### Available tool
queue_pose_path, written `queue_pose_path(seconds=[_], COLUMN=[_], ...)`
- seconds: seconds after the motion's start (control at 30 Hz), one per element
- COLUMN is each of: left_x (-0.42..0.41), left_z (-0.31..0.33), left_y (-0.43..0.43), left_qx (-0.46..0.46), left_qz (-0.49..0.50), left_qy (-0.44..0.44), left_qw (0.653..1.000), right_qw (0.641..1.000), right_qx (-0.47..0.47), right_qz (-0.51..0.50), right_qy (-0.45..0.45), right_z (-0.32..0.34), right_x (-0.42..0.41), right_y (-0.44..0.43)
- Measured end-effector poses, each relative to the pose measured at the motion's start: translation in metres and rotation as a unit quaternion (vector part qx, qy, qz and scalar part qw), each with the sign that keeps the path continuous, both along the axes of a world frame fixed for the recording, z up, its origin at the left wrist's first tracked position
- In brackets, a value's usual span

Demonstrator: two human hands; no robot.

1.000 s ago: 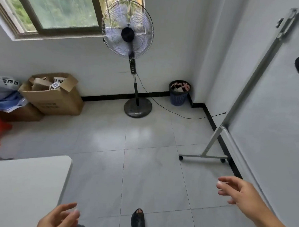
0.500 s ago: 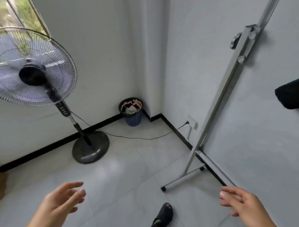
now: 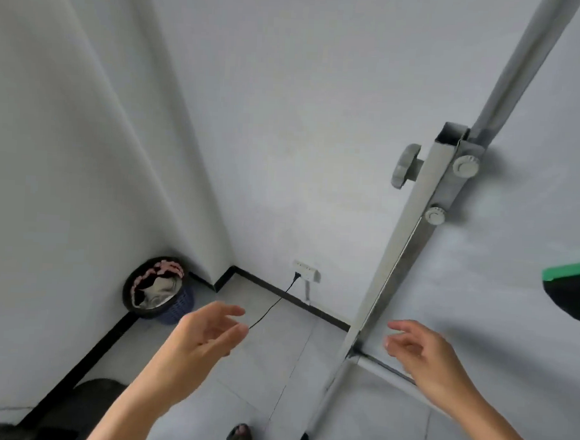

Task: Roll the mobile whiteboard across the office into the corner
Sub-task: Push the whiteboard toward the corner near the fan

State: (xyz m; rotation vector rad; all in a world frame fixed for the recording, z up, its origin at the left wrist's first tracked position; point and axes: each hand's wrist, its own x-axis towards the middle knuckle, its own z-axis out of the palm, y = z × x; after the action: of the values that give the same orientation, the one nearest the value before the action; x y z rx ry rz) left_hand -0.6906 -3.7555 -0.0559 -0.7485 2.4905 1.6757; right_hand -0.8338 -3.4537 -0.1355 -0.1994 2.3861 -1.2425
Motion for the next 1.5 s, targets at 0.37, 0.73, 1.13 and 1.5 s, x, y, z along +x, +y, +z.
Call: queue_pose_path(seconds=[0.37, 0.73, 1.13, 1.5], left_x=[-0.242, -0.256, -0.135, 0.02], left_z=[0.028, 0.035, 0.029, 0.024], left_y=[0.036, 0.075, -0.011, -0.098], left_qx=[0.068, 0.102, 0.082, 0.096], left_qz=[-0.425, -0.582, -0.536, -0.461], left_qy=[0.097, 0.135, 0.19, 0.188], left_qw=[0.897, 0.795, 0.819, 0.862], right_qw=[0.967, 0.924, 0.897, 0.914], right_qx=[0.057, 0.102, 0.233, 0.245], right_qz=[-0.246, -0.364, -0.317, -0.236], right_qy=[0.026, 0.057, 0.203, 0.222], right_z=[0.01, 0.015, 0.003, -0.001], right_x=[0.001, 0.013, 0.103, 0.235], right_y=[-0.099, -0.146, -0.215, -0.287])
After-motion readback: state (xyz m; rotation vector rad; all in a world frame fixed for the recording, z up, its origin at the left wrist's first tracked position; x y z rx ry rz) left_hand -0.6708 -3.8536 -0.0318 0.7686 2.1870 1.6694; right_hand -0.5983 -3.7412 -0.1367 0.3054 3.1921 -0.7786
